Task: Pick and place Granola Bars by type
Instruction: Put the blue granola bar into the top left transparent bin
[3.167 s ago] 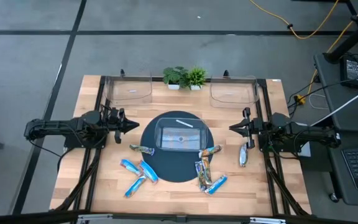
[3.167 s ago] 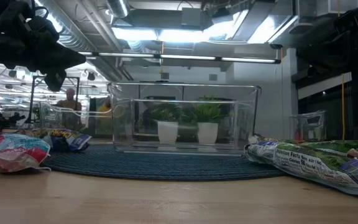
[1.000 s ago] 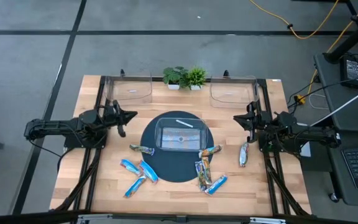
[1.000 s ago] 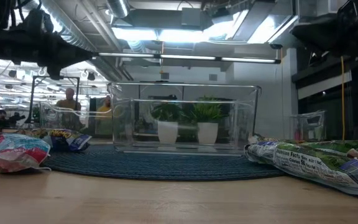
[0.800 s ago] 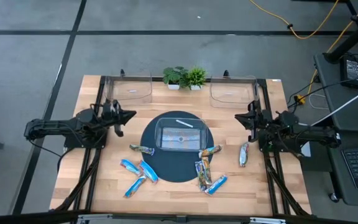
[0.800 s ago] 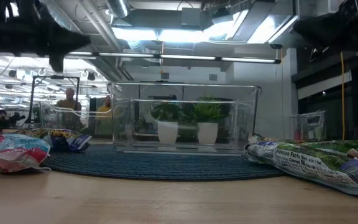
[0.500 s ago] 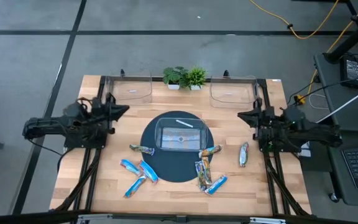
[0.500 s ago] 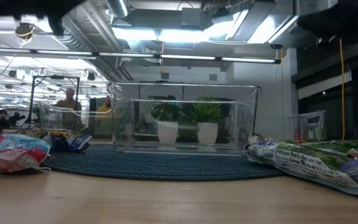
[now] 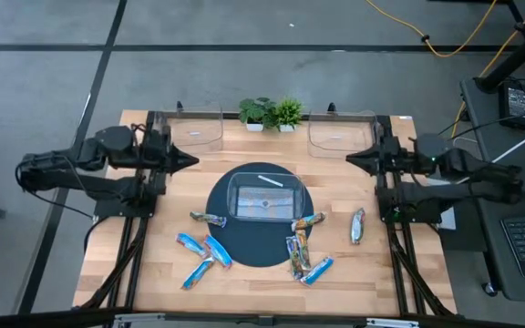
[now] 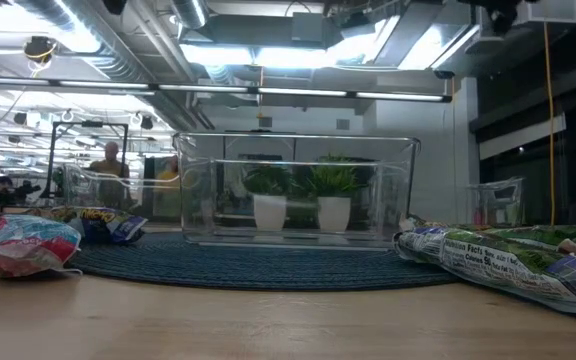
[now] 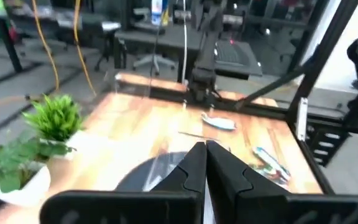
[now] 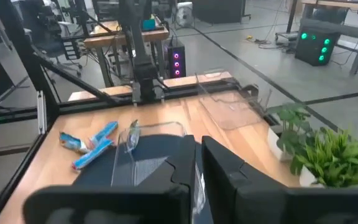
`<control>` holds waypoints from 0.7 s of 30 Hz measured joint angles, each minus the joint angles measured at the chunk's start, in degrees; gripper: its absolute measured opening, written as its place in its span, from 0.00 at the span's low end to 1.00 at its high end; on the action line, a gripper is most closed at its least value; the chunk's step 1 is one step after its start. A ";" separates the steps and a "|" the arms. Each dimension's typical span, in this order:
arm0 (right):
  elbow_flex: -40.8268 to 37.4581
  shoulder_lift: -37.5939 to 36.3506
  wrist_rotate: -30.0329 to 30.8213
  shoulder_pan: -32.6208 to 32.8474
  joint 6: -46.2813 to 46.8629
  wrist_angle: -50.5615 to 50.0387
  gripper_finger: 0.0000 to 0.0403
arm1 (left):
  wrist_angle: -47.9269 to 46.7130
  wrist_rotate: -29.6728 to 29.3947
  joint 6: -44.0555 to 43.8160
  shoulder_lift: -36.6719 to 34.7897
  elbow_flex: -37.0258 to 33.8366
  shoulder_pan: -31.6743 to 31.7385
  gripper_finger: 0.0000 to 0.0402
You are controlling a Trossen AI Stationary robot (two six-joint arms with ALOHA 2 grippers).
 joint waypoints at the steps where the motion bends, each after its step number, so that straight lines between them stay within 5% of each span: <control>1: 1.27 1.13 0.00 0.00 -0.01 0.01 0.08 | -1.27 1.00 -0.75 0.71 1.06 0.00 0.01; 14: 6.45 6.74 0.04 0.00 -3.51 -3.86 0.08 | -23.65 4.86 -10.04 5.81 3.26 0.00 0.01; 21: 6.45 7.86 0.04 0.00 -2.79 -4.43 0.08 | -26.45 4.28 -10.78 9.32 3.26 -0.01 0.05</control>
